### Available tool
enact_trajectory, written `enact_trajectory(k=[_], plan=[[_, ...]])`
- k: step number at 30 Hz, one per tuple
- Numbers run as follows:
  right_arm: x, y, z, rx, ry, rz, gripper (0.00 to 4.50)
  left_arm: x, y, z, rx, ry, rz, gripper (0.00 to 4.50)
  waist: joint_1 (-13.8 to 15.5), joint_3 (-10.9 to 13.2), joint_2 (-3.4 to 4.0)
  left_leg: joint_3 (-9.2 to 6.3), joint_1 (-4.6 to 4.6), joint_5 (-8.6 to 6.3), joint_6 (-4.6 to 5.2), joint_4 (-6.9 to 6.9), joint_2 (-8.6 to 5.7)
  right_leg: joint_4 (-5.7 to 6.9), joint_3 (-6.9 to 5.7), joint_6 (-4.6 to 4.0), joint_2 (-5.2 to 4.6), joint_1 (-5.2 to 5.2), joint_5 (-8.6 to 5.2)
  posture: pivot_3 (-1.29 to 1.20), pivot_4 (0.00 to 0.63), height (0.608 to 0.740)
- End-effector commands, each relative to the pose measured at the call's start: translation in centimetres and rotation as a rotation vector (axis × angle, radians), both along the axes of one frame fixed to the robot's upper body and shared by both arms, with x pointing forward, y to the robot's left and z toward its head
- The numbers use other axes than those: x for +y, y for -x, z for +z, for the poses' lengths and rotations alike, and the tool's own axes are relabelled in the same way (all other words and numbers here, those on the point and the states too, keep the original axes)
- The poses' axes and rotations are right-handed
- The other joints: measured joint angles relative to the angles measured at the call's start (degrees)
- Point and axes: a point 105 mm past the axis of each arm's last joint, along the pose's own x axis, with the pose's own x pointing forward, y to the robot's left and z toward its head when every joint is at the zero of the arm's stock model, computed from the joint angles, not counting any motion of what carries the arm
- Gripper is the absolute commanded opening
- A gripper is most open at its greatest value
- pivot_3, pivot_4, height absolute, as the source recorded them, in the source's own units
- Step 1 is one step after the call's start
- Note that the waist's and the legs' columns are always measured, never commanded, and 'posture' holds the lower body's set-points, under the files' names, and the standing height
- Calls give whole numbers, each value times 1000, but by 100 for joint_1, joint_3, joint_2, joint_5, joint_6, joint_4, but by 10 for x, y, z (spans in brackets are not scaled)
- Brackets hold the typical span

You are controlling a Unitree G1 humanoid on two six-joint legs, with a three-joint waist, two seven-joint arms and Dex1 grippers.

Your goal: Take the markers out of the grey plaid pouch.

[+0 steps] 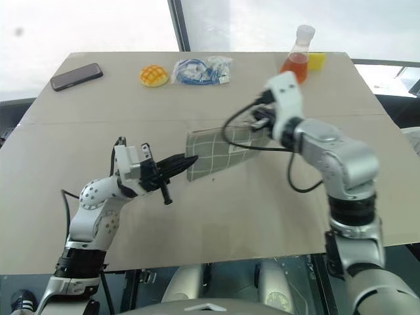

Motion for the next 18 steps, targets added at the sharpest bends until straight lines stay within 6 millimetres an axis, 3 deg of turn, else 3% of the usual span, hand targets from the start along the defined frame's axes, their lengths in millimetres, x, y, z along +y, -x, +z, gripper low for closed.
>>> enact_trajectory(k=[1,4,7,12,17,18], plan=[[-74,3,11,-60,39,-241,0,16,1,-3,-2,13,-6,19,-2,2,3,1,-1,-2,3,0,-1,-2,0,0,0,0,0,0,150,740],[-92,12,8,-48,58,-282,0,16,0,-7,7,16,-14,19,-68,6,10,5,3,-4,6,-3,6,0,6,6,6,-4,3,0,150,740],[-92,19,7,-48,52,-279,0,13,-2,-11,8,13,-23,19,-87,6,13,3,8,-4,7,-4,20,5,8,11,22,-3,5,0,150,740],[-55,37,5,-47,51,-82,0,6,-9,-12,-17,3,-33,19,-35,6,13,5,4,-4,7,5,21,3,9,2,22,-1,0,0,150,740],[-26,61,-5,-8,47,98,1784,2,-13,-15,-56,-17,-35,0,-13,6,12,3,3,-4,7,6,20,2,8,3,21,0,1,0,150,740],[-25,65,-6,-5,51,113,1784,1,-13,-16,-61,-20,-33,0,-17,5,11,3,2,-4,7,6,20,2,8,3,21,1,1,0,150,740]])
